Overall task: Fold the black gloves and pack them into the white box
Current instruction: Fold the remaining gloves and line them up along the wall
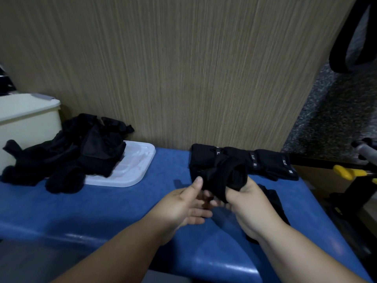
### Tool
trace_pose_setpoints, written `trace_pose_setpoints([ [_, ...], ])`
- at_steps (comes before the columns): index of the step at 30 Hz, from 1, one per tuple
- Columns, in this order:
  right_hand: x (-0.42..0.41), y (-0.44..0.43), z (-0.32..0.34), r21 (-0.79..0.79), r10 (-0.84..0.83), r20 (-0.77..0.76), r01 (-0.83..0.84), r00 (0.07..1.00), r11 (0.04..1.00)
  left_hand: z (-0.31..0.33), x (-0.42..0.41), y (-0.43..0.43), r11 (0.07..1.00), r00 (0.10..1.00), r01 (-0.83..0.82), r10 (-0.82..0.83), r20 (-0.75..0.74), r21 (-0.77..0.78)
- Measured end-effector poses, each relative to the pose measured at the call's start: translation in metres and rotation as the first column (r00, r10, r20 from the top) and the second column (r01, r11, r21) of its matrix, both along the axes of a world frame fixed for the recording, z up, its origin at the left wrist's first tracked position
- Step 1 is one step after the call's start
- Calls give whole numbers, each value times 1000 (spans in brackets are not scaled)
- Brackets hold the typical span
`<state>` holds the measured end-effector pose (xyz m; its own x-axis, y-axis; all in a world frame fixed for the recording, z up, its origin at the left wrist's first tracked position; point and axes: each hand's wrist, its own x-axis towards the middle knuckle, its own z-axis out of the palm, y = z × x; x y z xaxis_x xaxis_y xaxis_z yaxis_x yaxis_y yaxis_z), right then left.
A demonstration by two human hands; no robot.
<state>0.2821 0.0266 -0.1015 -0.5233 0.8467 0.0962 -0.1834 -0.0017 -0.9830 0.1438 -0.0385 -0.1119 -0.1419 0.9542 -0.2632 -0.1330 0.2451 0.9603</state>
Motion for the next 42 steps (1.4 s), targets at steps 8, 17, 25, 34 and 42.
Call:
trace_pose_setpoints([
  [8, 2, -1, -4, -88, 166, 92, -158, 982, 983, 4, -10, 5, 973, 919, -208, 159, 360, 102],
  [17, 1, 3, -1, -96, -43, 118, 55, 992, 994, 2, -8, 4, 970, 976, -187, 165, 143, 158],
  [25, 4, 5, -3, 84, -58, 238, 38, 970, 996, 1, -9, 6, 956, 965, -225, 192, 179, 189],
  [34, 9, 13, -6, 343, -203, 336, 81, 920, 936, -5, -2, 8, 960, 967, -201, 163, 197, 194],
  [42, 19, 14, -5, 580, -409, 730, -179, 548, 795, -20, -4, 8, 986, 820, -127, 163, -548, 103],
])
